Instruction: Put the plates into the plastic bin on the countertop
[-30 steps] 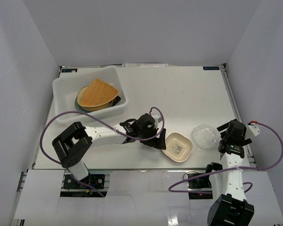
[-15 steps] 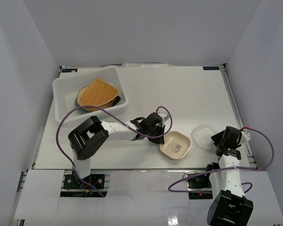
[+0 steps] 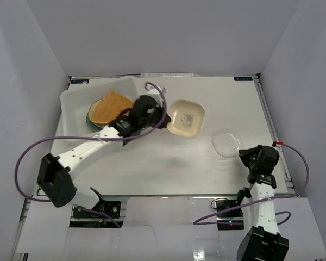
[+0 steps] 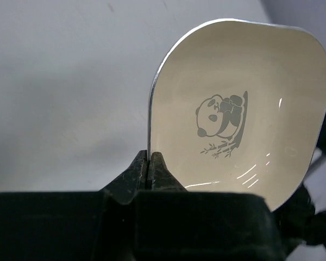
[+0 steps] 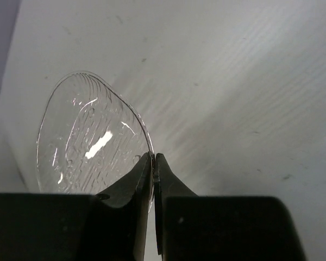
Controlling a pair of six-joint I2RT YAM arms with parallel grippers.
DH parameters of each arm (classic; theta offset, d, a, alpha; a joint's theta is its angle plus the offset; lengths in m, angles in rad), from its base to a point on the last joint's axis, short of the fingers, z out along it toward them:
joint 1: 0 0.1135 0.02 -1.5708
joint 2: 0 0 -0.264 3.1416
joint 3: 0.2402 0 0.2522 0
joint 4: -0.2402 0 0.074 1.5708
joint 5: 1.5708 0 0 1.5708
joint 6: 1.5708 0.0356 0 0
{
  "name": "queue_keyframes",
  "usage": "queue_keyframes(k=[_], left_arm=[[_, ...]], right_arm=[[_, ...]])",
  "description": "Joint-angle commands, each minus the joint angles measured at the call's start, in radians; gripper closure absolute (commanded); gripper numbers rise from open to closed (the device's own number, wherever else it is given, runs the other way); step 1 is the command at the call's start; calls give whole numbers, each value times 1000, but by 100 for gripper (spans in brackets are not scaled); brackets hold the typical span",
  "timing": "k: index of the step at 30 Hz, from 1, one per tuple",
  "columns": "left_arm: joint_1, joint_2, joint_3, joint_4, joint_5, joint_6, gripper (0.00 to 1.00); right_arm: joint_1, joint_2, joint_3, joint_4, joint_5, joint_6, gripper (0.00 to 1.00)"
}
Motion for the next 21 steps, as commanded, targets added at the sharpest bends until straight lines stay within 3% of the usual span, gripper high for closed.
queue_keyframes(k=[1, 3, 5, 6, 8, 9, 11, 15, 18, 21], left_arm=[[221, -161, 52, -90, -77, 28, 100], [354, -186, 43, -118, -88, 50, 100], [484, -204, 31, -153, -76, 59, 100], [523, -209, 5, -155, -73, 62, 100], [639, -209, -23, -158, -57, 64, 100], [671, -203, -48, -153, -51, 56, 100], [747, -191, -75, -140, -54, 44, 100], [791, -128, -101, -93, -69, 16, 100], [797, -65, -90, -95, -109, -2, 85], [800, -74, -102, -87, -115, -19, 35]], right_arm=[[43, 7, 75, 188, -177, 75, 92], [104, 54, 166, 211, -174, 65, 92], [256, 142, 276, 230, -101, 30, 92], [399, 172, 311, 239, -64, 14, 92], [525, 289, 390, 268, -3, -29, 92], [619, 332, 469, 277, 32, -44, 92], [693, 473, 560, 293, 46, -81, 92], [865, 703, 810, 273, 60, -145, 92], [944, 872, 1022, 225, 80, -185, 92], [990, 1027, 1203, 188, 77, -193, 92]])
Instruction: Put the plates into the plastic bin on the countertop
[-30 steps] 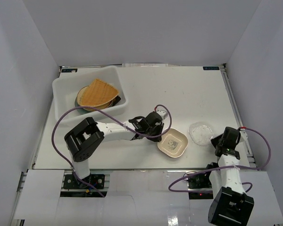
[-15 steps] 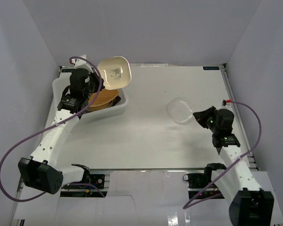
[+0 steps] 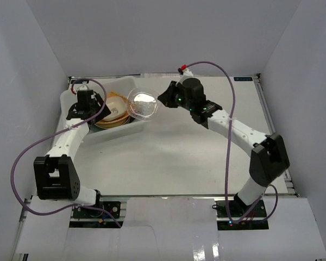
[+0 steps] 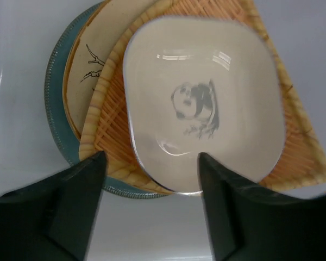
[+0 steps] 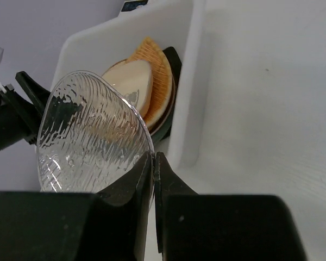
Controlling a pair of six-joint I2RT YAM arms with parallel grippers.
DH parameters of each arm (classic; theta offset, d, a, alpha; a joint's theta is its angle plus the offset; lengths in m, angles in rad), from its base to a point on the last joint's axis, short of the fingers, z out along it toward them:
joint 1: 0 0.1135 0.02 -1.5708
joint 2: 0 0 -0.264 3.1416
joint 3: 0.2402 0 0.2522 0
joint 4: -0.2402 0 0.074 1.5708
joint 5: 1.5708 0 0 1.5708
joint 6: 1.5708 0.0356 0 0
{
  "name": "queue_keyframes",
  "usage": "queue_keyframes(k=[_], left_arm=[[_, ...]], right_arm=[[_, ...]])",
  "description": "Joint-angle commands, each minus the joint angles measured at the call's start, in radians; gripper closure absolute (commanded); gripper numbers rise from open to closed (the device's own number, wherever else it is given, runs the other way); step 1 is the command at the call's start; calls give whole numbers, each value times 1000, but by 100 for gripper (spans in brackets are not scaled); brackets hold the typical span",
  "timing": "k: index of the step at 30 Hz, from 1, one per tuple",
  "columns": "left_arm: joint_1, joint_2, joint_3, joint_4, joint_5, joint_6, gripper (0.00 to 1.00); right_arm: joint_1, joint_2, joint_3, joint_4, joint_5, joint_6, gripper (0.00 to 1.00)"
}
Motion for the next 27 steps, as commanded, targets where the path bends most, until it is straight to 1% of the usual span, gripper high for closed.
queue_keyframes(k=[1, 2, 3, 4, 5, 6, 7, 8, 9, 10, 11, 12, 13, 14, 15, 16, 17, 19, 20, 21, 23, 25, 26, 27], left_arm=[[4, -59, -3, 39, -16, -32, 19], [4, -79, -14, 42, -12, -34, 2], [4, -129, -18, 50, -12, -37, 2], [5, -162, -23, 55, -15, -41, 2], [5, -193, -26, 56, -19, -52, 2], [5, -263, -27, 58, -36, -58, 2], [5, -303, -29, 62, -44, -69, 2], [5, -343, -34, 72, -48, -84, 2], [5, -384, -41, 96, -45, -89, 2], [5, -459, -44, 108, -29, -95, 2], [4, -484, -41, 114, -13, -101, 2], [4, -496, -29, 102, 10, -104, 2], [1, -495, 0, 93, 90, -107, 2], [-12, -490, 9, 90, 134, -110, 2], [-19, -489, 9, 88, 196, -116, 2], [-30, -492, 3, 95, 277, -133, 2], [-33, -498, -3, 95, 309, -139, 2], [-39, -510, -21, 104, 355, -146, 2], [-45, -519, -23, 102, 390, -141, 2], [-49, -524, -23, 102, 407, -135, 2], [-55, -532, -18, 101, 463, -124, 2], [-56, -533, -15, 101, 500, -126, 2], [-58, -532, -12, 101, 534, -129, 2], [-58, -529, -9, 99, 553, -129, 2]], right_arm=[[50, 148, 175, -36, 22, -51, 92], [56, 188, 271, -50, 16, -53, 92], [70, 227, 324, -82, 10, -53, 92], [78, 306, 376, -93, 10, -61, 92], [84, 349, 486, -131, 11, -67, 92], [100, 432, 546, -176, 19, -71, 92], [107, 472, 608, -202, 21, -74, 92], [111, 517, 730, -226, 21, -74, 92], [122, 555, 789, -245, 22, -74, 92], [130, 631, 845, -271, 22, -71, 92], [134, 670, 898, -277, 22, -59, 92], [143, 702, 982, -282, 25, -50, 92], [147, 760, 1011, -273, 28, -38, 92], [151, 782, 1028, -261, 33, -9, 92], [154, 801, 1035, -244, 60, 10, 92], [154, 824, 1029, -209, 50, 49, 91], [154, 834, 1027, -195, 44, 63, 91], [157, 844, 1025, -175, 29, 79, 74], [162, 838, 1025, -161, 6, 76, 51], [163, 810, 1018, -149, 4, 70, 40], [165, 766, 967, -106, -16, 62, 24], [164, 697, 931, -107, -22, 36, 20], [163, 646, 918, -107, -27, 24, 15], [165, 614, 898, -78, -31, 1, 13]])
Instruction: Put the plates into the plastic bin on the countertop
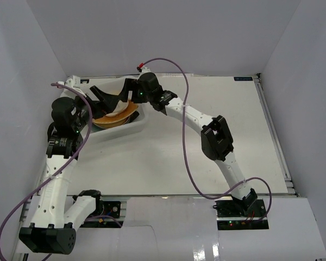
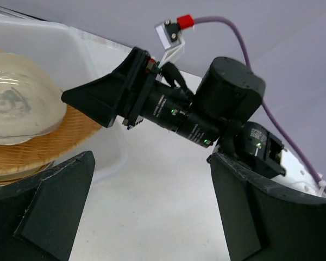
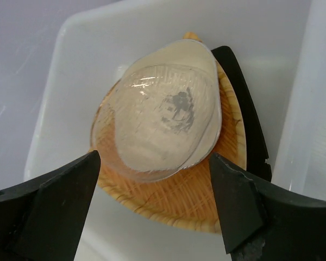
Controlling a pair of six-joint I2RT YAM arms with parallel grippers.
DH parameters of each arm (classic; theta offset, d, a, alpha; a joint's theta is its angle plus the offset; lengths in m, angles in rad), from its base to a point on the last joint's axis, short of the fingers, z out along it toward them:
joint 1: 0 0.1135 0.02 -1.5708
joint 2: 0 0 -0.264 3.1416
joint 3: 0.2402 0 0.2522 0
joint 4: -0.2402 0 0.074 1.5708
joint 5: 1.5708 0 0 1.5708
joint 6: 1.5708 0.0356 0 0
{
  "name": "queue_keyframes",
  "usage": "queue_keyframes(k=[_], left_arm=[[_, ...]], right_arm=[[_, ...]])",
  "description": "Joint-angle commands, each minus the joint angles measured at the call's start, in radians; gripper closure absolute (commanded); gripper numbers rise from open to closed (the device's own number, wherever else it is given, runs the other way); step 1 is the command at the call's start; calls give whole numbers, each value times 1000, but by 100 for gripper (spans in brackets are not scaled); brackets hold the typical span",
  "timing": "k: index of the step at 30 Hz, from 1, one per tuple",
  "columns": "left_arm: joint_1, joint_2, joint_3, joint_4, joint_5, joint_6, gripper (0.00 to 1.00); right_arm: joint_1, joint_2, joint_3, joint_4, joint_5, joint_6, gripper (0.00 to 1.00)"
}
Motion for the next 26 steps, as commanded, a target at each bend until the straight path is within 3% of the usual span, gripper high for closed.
queue_keyframes(k=[1, 4, 5, 7, 8, 11, 14, 20, 26], left_arm=[[-6, -18, 15, 1, 145, -3, 2], [-6, -13, 32, 2, 224, -6, 2], [-6, -14, 36, 4, 237, -7, 2], [-9, -22, 46, 4, 285, -7, 2], [-9, -25, 46, 7, 300, -7, 2], [-14, -24, 40, 7, 382, -1, 2], [-19, -16, -9, 30, 506, 4, 2], [-38, -82, -146, 13, 551, 94, 2], [-49, -119, -223, 21, 525, 123, 2]], right_arm=[[1, -214, -44, 130, -28, -57, 12], [-1, -395, -259, 211, -27, -106, 6], [-1, -447, -398, 231, -7, -124, 3], [-1, -596, -530, 247, 24, -196, 7], [-4, -650, -670, 250, 59, -219, 10], [-12, -938, -896, 253, 119, -301, 10], [-15, -1206, -1251, 255, 213, -333, 10], [-18, -1717, -1588, 155, 441, -315, 10], [-18, -1905, -1721, 109, 496, -287, 10]])
